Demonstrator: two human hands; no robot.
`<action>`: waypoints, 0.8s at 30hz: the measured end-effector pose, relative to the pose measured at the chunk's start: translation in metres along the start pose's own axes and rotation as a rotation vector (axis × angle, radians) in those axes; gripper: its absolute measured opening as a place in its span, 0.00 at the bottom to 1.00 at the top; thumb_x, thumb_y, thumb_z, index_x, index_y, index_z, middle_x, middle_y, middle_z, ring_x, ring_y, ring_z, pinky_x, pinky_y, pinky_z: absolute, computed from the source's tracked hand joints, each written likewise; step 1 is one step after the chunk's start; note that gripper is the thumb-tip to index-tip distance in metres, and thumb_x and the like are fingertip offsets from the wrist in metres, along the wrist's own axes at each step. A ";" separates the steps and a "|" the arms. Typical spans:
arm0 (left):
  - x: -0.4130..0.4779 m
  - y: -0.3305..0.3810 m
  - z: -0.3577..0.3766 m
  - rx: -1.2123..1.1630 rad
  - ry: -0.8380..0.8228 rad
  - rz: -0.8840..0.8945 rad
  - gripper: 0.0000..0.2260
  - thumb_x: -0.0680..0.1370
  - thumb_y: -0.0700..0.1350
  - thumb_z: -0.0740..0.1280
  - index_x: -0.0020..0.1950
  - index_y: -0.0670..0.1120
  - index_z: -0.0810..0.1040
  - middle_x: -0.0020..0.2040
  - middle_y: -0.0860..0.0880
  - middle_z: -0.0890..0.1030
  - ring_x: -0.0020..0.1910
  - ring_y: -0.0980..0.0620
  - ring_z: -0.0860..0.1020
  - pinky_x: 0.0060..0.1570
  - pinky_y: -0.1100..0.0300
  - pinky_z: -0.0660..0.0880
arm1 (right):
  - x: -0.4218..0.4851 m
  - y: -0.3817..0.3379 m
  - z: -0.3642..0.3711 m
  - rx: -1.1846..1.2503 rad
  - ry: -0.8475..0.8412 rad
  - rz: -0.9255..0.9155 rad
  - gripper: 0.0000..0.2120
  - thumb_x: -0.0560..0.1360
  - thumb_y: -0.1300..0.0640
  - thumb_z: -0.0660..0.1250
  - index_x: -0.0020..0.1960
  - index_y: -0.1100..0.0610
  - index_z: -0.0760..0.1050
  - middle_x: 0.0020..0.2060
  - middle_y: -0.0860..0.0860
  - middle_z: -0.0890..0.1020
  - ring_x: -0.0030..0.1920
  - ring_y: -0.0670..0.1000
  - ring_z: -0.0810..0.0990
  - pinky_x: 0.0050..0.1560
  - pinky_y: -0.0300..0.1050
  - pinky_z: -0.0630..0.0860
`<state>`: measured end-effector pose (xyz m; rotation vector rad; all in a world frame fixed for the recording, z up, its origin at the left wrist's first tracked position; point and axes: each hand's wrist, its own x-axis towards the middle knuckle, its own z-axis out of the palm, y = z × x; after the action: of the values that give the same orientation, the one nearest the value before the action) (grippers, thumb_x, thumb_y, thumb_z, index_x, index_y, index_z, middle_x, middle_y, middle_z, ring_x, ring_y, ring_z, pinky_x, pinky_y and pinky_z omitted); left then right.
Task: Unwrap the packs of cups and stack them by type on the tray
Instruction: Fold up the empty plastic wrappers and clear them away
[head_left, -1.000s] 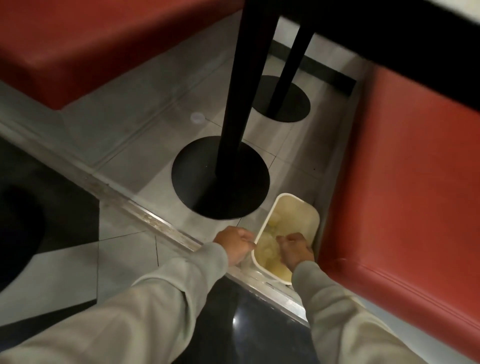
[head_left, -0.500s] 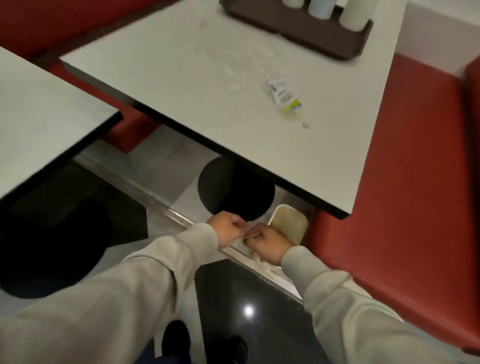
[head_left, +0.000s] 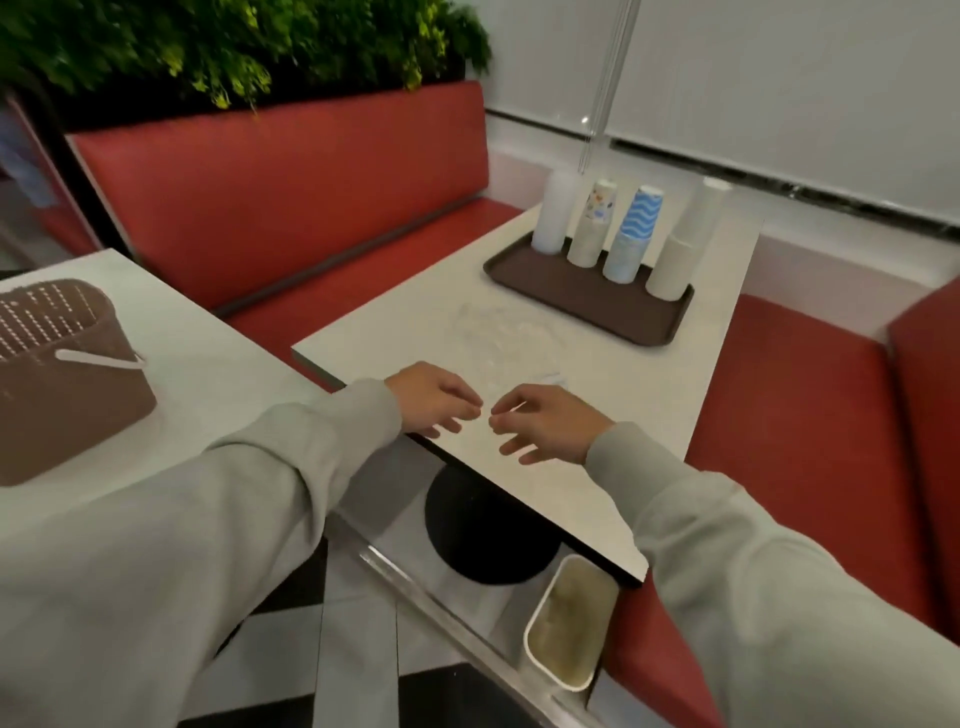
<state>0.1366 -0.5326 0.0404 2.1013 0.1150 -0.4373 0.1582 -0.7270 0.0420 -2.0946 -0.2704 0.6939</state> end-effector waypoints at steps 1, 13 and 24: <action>-0.001 0.007 -0.006 -0.009 0.026 0.017 0.09 0.78 0.44 0.70 0.58 0.49 0.82 0.52 0.51 0.84 0.52 0.53 0.83 0.56 0.55 0.79 | -0.001 -0.007 -0.008 0.007 0.020 -0.018 0.10 0.78 0.54 0.69 0.57 0.56 0.77 0.53 0.54 0.83 0.49 0.52 0.86 0.53 0.50 0.83; 0.053 0.015 -0.048 0.067 0.127 0.072 0.10 0.77 0.46 0.72 0.58 0.50 0.82 0.52 0.50 0.84 0.51 0.53 0.82 0.56 0.53 0.80 | 0.052 -0.024 -0.064 0.005 0.182 -0.045 0.05 0.77 0.56 0.68 0.52 0.55 0.78 0.50 0.55 0.84 0.46 0.54 0.87 0.51 0.52 0.83; 0.174 -0.001 -0.069 0.278 -0.153 0.225 0.16 0.70 0.42 0.79 0.55 0.54 0.83 0.52 0.55 0.83 0.51 0.57 0.81 0.54 0.60 0.78 | 0.141 -0.007 -0.084 -0.051 0.254 0.143 0.07 0.75 0.56 0.71 0.53 0.54 0.78 0.48 0.51 0.85 0.46 0.51 0.86 0.51 0.50 0.83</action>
<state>0.3167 -0.4902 0.0111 2.3089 -0.2843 -0.4980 0.3220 -0.7193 0.0327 -2.2398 0.0034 0.5002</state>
